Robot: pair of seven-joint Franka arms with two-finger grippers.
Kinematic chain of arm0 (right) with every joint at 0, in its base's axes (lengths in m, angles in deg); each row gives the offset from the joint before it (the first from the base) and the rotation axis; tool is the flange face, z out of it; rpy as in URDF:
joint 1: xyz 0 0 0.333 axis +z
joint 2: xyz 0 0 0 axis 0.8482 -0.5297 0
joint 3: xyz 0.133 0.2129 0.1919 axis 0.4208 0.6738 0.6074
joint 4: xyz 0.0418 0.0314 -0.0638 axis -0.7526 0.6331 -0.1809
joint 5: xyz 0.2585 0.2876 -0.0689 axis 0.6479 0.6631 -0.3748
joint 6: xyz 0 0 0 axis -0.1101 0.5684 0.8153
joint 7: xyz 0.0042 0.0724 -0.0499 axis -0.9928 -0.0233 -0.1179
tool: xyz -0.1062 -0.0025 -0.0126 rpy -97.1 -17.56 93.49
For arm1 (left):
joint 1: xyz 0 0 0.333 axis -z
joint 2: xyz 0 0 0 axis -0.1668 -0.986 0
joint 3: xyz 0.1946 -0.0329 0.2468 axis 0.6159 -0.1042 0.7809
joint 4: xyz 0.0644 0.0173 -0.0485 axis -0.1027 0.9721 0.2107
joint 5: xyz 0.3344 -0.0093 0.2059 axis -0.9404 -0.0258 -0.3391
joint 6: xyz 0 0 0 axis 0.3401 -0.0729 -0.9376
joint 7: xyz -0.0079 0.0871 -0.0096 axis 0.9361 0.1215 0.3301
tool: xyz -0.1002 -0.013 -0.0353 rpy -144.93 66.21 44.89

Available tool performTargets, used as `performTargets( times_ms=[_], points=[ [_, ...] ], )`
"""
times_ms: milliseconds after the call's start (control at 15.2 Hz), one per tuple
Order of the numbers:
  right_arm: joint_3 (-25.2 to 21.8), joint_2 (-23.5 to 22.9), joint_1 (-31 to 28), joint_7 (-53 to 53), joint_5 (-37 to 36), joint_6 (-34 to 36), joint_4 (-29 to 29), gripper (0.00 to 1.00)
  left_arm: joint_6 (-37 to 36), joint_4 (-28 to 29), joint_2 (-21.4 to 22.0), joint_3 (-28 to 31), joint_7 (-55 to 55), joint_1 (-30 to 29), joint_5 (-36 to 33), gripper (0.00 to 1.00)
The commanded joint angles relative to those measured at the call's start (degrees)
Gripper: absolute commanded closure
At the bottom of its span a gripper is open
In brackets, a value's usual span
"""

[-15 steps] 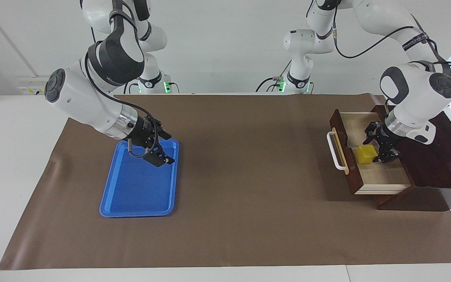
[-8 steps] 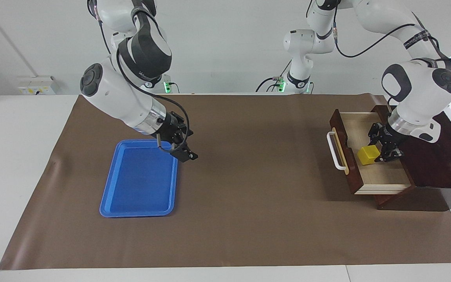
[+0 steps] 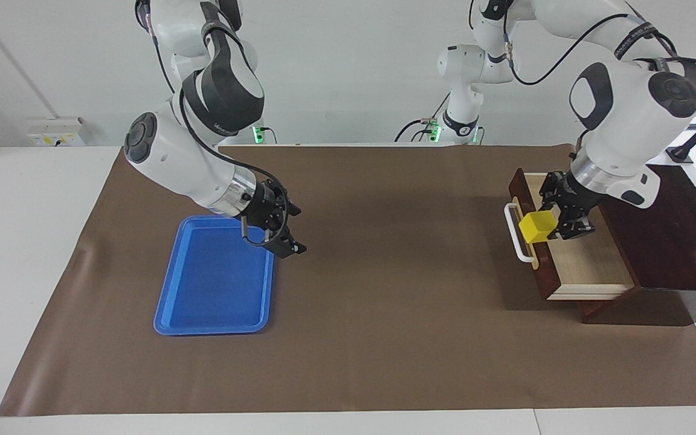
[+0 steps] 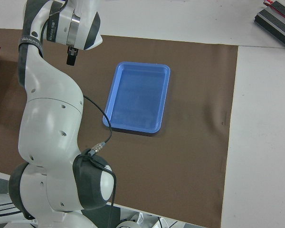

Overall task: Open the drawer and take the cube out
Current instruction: 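Lift the cube with the left gripper while the right gripper approaches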

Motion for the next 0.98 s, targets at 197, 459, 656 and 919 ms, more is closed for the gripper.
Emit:
performTargets(
  times_ms=[197, 459, 656, 919],
  points=[
    [0.09, 0.29, 0.93, -0.19, 1.46, -0.77, 1.13, 0.02, -3.92, -2.39, -2.42, -15.16, 23.35, 1.61, -7.93, 1.00],
    [0.09, 0.90, 3.57, 1.04, 1.37, -3.14, 3.85, 0.03, -1.19, -1.77, -2.60, -21.68, 32.27, 1.08, -8.47, 1.00],
    [0.00, 1.26, 4.80, 1.83, 1.37, -3.77, 4.65, 0.03, -0.23, -1.69, -2.60, -25.02, 32.54, 0.73, -8.29, 1.00],
    [0.00, 1.26, 7.17, 1.31, -2.75, -4.03, 4.03, 0.03, 3.72, -1.07, -3.04, -29.86, 31.05, -1.03, -8.47, 1.00]
  ],
)
